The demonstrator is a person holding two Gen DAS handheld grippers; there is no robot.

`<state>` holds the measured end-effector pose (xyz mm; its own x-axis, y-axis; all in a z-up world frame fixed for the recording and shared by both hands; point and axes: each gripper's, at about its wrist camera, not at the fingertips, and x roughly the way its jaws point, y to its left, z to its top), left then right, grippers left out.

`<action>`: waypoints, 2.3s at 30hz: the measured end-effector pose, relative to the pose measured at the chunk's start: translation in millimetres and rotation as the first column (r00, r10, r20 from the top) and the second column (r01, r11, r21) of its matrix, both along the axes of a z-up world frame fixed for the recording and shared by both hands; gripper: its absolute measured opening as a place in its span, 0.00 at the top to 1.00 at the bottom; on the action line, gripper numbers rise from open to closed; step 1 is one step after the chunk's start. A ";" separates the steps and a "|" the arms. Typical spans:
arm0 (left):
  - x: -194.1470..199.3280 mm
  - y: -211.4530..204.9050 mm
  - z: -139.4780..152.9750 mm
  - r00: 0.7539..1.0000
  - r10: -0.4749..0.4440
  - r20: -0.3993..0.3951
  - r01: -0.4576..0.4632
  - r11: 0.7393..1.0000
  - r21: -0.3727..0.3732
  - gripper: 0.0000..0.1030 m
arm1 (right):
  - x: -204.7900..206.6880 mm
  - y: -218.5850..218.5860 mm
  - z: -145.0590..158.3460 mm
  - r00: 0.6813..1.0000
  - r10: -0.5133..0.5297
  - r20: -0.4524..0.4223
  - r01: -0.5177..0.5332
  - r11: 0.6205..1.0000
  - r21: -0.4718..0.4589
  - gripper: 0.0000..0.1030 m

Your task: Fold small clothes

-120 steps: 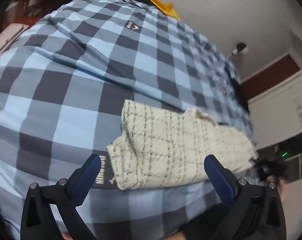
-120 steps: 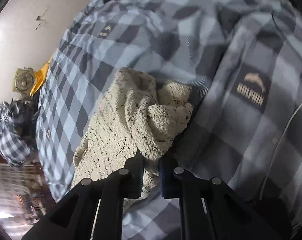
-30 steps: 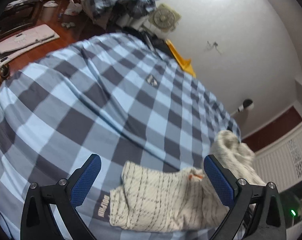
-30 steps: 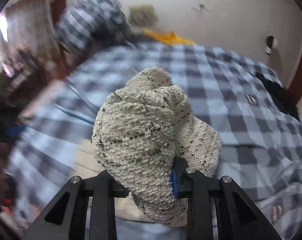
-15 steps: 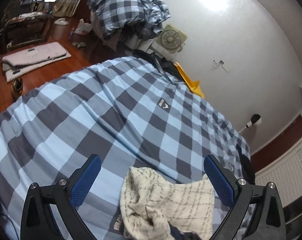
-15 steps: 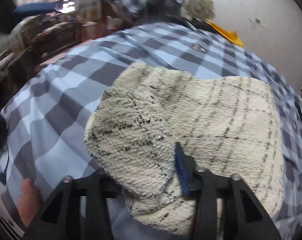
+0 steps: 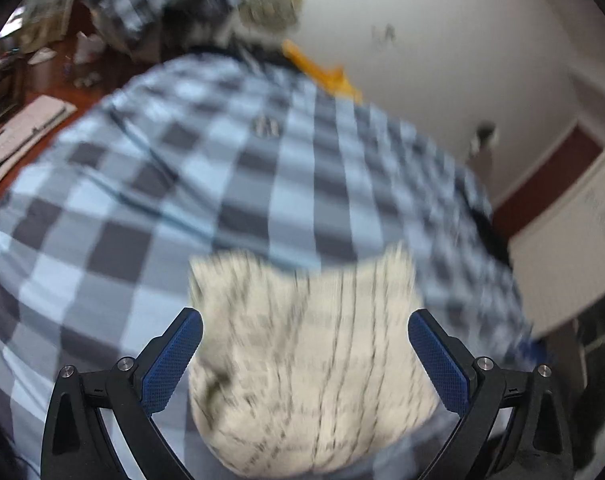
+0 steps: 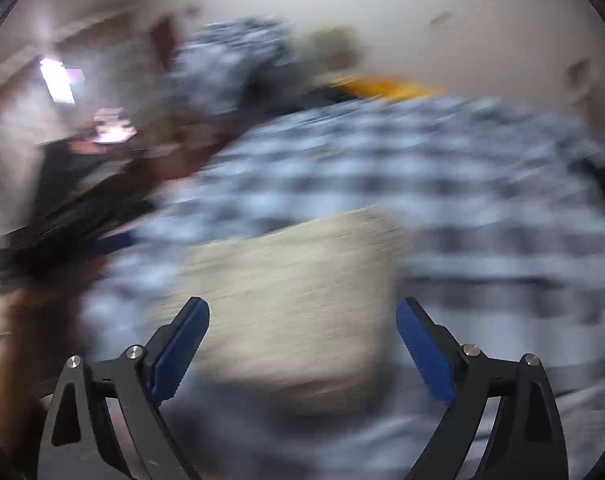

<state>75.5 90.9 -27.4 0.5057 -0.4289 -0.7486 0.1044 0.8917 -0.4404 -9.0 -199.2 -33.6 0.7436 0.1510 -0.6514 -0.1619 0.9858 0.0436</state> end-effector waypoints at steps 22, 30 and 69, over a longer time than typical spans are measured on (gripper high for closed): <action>12.3 -35.5 -76.7 0.993 -0.114 -0.004 0.112 0.958 0.264 0.00 | 50.2 -20.3 -99.1 0.865 -0.042 -0.500 0.071 0.997 0.039 0.07; -7.9 -25.3 -19.1 0.986 0.018 0.166 -0.086 0.907 0.413 0.00 | 13.4 -44.8 -41.2 0.951 0.025 -0.309 0.046 0.975 0.219 0.06; 20.9 19.1 -164.2 0.834 -0.045 -0.549 -0.172 0.926 -0.337 0.06 | 79.0 -78.4 -153.1 0.724 0.264 -0.638 0.290 0.722 0.628 0.01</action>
